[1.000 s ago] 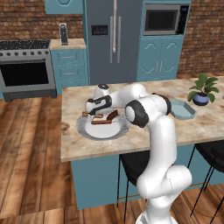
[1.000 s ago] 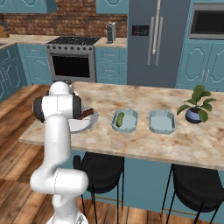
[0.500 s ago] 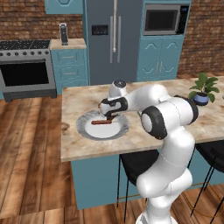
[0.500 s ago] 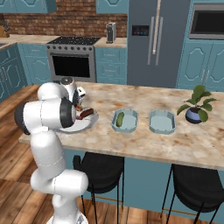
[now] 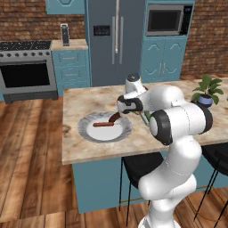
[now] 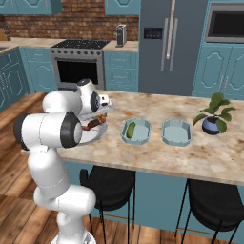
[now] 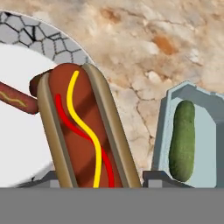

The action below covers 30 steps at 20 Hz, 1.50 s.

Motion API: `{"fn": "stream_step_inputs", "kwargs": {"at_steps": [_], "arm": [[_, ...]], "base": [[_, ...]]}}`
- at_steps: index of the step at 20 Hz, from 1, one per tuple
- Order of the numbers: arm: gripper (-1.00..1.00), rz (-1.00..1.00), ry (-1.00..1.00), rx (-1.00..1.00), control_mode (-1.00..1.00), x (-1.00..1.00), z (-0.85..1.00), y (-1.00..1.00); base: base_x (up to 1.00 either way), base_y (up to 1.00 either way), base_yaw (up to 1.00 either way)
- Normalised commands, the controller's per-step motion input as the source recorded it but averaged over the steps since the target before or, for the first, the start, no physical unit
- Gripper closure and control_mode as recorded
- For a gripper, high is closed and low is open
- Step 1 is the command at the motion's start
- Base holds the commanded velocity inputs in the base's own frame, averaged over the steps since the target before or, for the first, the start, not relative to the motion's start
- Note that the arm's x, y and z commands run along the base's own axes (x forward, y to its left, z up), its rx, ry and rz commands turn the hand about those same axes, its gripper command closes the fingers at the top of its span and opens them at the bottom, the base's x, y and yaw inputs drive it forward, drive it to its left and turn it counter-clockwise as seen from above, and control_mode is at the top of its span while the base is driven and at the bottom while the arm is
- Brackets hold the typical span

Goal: Place one cooked food and one vegetable from the large plate to each tupperware container.

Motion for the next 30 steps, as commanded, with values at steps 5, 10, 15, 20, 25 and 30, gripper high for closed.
{"fn": "stream_step_inputs", "kwargs": {"at_steps": [5, 10, 15, 20, 25, 30], "arm": [[1.0, -0.23, 0.13, 0.0, -1.0, -0.01, 0.23, -0.87], [1.0, -0.17, 0.1, 0.02, -1.0, 0.0, 0.0, -0.79], [1.0, -0.07, 0.1, 0.06, -1.0, 0.0, -0.02, -0.74], [1.0, -0.02, 0.11, 0.04, -1.0, 0.02, -0.12, -0.44], [1.0, 0.0, 0.09, 0.08, -1.0, 0.19, -0.24, -0.04], [1.0, 0.0, 0.11, 0.15, -1.0, 0.16, -0.45, -0.24]], "base": [[0.0, 0.0, 0.0], [0.0, 0.0, 0.0], [0.0, 0.0, 0.0], [0.0, 0.0, 0.0], [0.0, 0.0, 0.0], [0.0, 0.0, 0.0]]}}
